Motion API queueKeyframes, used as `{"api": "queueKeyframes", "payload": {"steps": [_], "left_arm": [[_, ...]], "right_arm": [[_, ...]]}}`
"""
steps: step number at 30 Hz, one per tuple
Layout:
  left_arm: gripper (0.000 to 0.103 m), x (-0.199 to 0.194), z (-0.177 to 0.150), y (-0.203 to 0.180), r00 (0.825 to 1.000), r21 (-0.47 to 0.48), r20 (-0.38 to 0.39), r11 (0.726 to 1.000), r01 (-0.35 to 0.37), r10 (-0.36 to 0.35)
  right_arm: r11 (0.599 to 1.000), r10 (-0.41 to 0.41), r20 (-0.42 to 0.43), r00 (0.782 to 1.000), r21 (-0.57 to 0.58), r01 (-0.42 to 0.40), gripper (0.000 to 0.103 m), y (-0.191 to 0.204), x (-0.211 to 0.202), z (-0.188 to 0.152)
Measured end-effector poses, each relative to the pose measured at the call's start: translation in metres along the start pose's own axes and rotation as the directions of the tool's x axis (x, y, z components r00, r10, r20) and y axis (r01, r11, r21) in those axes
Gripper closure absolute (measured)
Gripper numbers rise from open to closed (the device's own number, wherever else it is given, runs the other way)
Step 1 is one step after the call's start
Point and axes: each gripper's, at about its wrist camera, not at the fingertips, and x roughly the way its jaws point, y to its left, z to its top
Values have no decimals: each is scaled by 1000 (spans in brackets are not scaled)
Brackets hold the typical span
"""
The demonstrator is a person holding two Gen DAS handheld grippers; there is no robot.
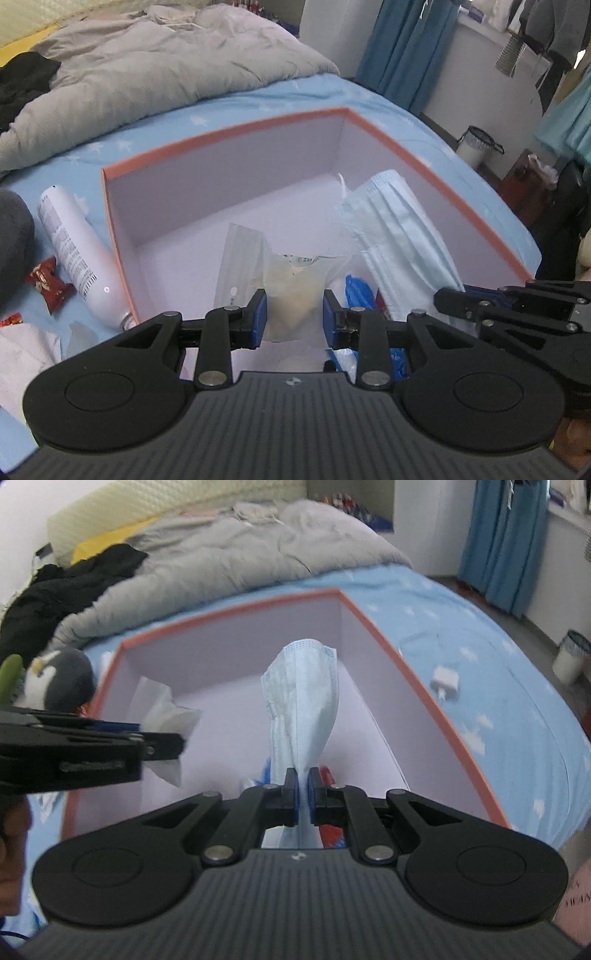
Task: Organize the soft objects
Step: 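Carry the face mask and clear bag over the pink box with both tools, then open both tools to drop the mask and clear bag into the box, then withdraw both open tools from the pink box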
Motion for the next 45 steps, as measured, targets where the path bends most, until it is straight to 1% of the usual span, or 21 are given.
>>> {"api": "queueKeyframes", "payload": {"steps": [3, 5, 6, 7, 8, 9, 10, 13, 18, 21, 26, 29, 34, 37, 41, 45], "left_arm": [[67, 4, 2, 5, 1000, -21, -3, 1000, 6, -6], [64, 6, 4, 11, 1000, -43, -6, 999, 7, -7], [55, 3, 4, 9, 1000, -49, -7, 999, 11, -12], [43, 1, 5, 8, 1000, -56, -2, 998, 21, -21], [39, -2, 6, 12, 999, -72, 5, 997, 38, -38], [36, -8, 4, 11, 999, -85, 17, 995, 50, -49], [36, -14, 4, 12, 998, -90, 31, 994, 58, -55], [36, -35, 2, 8, 996, -86, 68, 995, 57, -51], [36, -73, -2, 1, 987, -41, 150, 997, 59, -52], [36, -104, -10, -2, 977, -8, 210, 999, 47, -44], [36, -150, -25, 1, 955, 13, 294, 999, 31, -33], [36, -175, -37, 7, 943, 14, 331, 1000, 17, -21], [36, -209, -60, 23, 926, -19, 378, 1000, 5, 3], [36, -225, -75, 37, 918, -56, 394, 998, -14, 35], [36, -240, -98, 56, 917, -109, 394, 994, -23, 65], [36, -250, -125, 72, 918, -158, 379, 986, -57, 113]], "right_arm": [[1000, -3, -10, 1000, 16, 3, 93, -7, 3, -3], [1000, -4, -8, 1000, 29, 4, 89, -10, 2, -2], [1000, -10, -8, 1000, 30, 10, 85, -11, 0, -2], [999, -19, -3, 1000, 29, 19, 69, -11, -1, -1], [999, -24, 4, 1000, 30, 24, 56, -13, -3, 0], [999, -18, 16, 1000, 34, 17, 53, -14, -6, 0], [999, -8, 24, 1000, 39, 7, 51, -14, -9, 0], [999, 2, 43, 999, 53, -4, 51, -16, -18, 2], [999, 12, 126, 992, 46, -18, 51, -10, -47, 4], [998, 33, 191, 981, 41, -42, 51, -3, -69, 6], [996, 83, 295, 952, 4, -88, 51, 17, -107, 5], [994, 110, 331, 937, -22, -109, 51, 30, -122, 1], [988, 157, 371, 915, -67, -142, 51, 52, -141, -8], [981, 191, 380, 905, -90, -170, 51, 63, -148, -16], [976, 214, 396, 893, -135, -174, 51, 77, -157, -28], [968, 243, 376, 894, -159, -197, 51, 90, -161, -42]]}}
